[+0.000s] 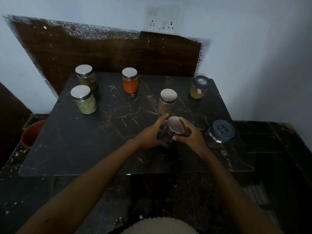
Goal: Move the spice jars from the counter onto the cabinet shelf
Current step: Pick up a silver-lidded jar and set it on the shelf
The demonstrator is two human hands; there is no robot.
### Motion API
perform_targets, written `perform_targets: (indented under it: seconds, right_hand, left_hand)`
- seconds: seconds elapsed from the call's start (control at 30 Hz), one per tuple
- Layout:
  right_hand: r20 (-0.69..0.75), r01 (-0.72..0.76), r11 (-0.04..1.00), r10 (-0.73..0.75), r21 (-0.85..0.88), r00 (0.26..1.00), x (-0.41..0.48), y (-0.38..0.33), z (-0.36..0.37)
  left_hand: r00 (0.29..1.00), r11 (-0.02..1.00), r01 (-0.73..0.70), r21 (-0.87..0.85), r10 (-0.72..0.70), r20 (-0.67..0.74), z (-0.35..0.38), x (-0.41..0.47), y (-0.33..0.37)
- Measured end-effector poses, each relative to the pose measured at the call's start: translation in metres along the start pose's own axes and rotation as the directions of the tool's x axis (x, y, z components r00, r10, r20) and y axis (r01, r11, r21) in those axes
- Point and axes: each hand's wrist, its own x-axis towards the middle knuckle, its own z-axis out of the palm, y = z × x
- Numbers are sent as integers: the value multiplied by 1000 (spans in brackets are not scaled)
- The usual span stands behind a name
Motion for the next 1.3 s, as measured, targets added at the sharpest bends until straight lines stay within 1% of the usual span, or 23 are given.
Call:
perform_targets:
  seconds: [0.1, 0.17, 0.27, 0.33, 0.4, 0.53, 0.7, 0.8, 0.87, 0.93, 1.0, 1.1, 1.2, 1.27, 1.3]
  right_hand:
    - [82, -10, 996, 2, 93, 997, 5, -38, -30]
    - [134, -5, 992, -12, 125, 991, 6, -61, -48]
    - [161, 14, 992, -34, 125, 986, 8, -92, -66]
    - [173, 43, 988, -68, 147, 983, 10, -107, -73]
    - [194, 76, 984, -106, 158, 975, 11, -119, -78]
    - [215, 109, 980, -144, 164, 966, 9, -131, -79]
    - [216, 139, 977, -172, 161, 961, 5, -138, -76]
    - [305, 155, 960, -223, 232, 926, 1, -137, -85]
    - [417, 167, 957, -255, 236, 873, -3, -132, -90]
    - [519, 118, 951, -256, 285, 815, -9, -133, -88]
    - [533, 104, 948, -257, 301, 806, -14, -137, -84]
    - [512, 139, 953, -264, 269, 817, -18, -145, -82]
    - [459, 266, 955, -295, 128, 838, -21, -153, -76]
    - [426, 309, 948, -310, 74, 850, -21, -157, -72]
    - [421, 316, 947, -310, 57, 852, -21, -160, -71]
  left_hand:
    - [997, 992, -72, -101, 71, -18, -30, -9, 18]
    - [993, 991, -115, -71, 112, -44, -52, -18, 32]
    - [977, 970, -199, 139, 207, -49, -74, -30, 51]
    - [959, 918, -264, 295, 283, -24, -81, -36, 65]
    - [941, 881, -312, 355, 338, -13, -83, -41, 79]
    - [925, 883, -345, 319, 378, -44, -81, -44, 97]
    - [917, 920, -348, 180, 374, -138, -81, -49, 100]
    - [920, 941, -335, 42, 336, -200, -86, -55, 99]
    - [925, 940, -335, -71, 313, -216, -89, -58, 100]
    - [931, 927, -339, -164, 304, -204, -88, -60, 101]
    - [937, 921, -330, -208, 294, -186, -87, -63, 101]
    - [939, 924, -328, -199, 296, -175, -87, -68, 102]
    - [921, 939, -344, -21, 334, -199, -86, -70, 108]
    - [914, 939, -332, 90, 344, -213, -86, -68, 113]
    - [912, 938, -327, 110, 344, -224, -86, -67, 113]
